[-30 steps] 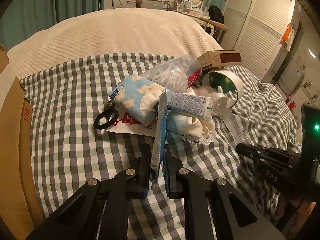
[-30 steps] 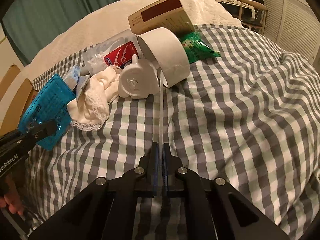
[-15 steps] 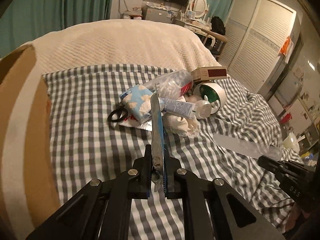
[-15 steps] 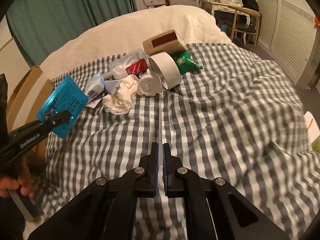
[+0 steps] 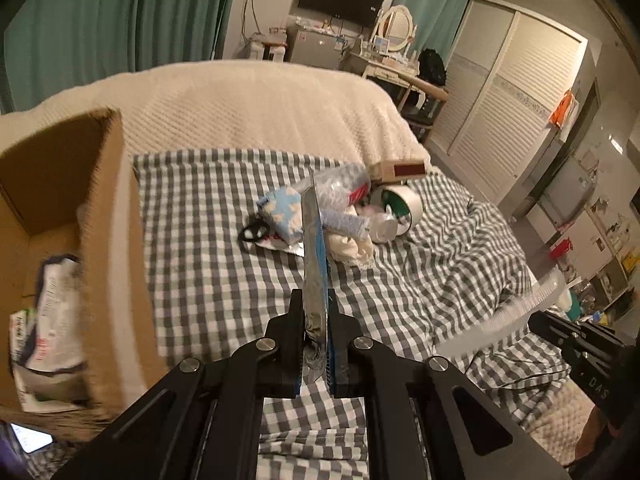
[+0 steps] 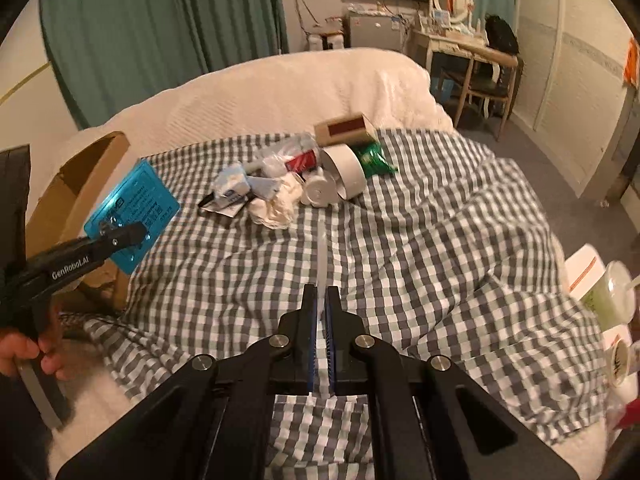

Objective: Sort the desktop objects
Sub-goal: 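Carry the clear packet and white comb over the cardboard box with both tools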

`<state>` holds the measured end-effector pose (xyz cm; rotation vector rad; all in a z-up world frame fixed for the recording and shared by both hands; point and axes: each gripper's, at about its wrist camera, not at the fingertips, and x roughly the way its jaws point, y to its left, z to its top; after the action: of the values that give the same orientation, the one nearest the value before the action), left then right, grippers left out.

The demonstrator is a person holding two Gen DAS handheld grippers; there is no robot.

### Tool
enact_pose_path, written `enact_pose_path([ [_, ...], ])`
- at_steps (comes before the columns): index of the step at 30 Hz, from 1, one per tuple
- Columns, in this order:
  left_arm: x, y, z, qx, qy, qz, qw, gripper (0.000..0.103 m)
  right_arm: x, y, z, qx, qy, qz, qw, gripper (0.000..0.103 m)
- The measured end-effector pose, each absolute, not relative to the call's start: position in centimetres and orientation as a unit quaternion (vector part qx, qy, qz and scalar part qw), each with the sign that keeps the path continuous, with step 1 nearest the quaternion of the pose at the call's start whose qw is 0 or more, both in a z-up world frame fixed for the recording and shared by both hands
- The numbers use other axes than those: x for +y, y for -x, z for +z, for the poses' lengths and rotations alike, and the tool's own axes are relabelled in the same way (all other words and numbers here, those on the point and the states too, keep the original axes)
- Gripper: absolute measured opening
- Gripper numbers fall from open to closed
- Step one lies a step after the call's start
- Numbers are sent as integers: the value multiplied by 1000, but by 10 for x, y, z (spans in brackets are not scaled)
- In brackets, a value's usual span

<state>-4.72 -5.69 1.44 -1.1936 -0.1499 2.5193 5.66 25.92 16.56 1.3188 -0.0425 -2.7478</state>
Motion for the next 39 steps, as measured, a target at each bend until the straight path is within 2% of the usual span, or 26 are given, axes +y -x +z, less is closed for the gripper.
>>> enact_pose_path([
  [16, -119, 51, 67, -64, 378, 912, 148, 9, 182, -77, 226, 29, -386, -914, 119, 3],
  [26, -208, 81, 94, -76, 365, 925, 69, 9, 91, -73, 291, 38, -329, -916, 227, 3],
  [33, -259, 96, 74, -67, 390, 918, 9, 9, 14, -52, 294, 34, -324, -895, 303, 3],
  [39, -280, 103, 33, -71, 422, 904, -15, 9, -34, -17, 254, 35, -370, -870, 323, 3],
])
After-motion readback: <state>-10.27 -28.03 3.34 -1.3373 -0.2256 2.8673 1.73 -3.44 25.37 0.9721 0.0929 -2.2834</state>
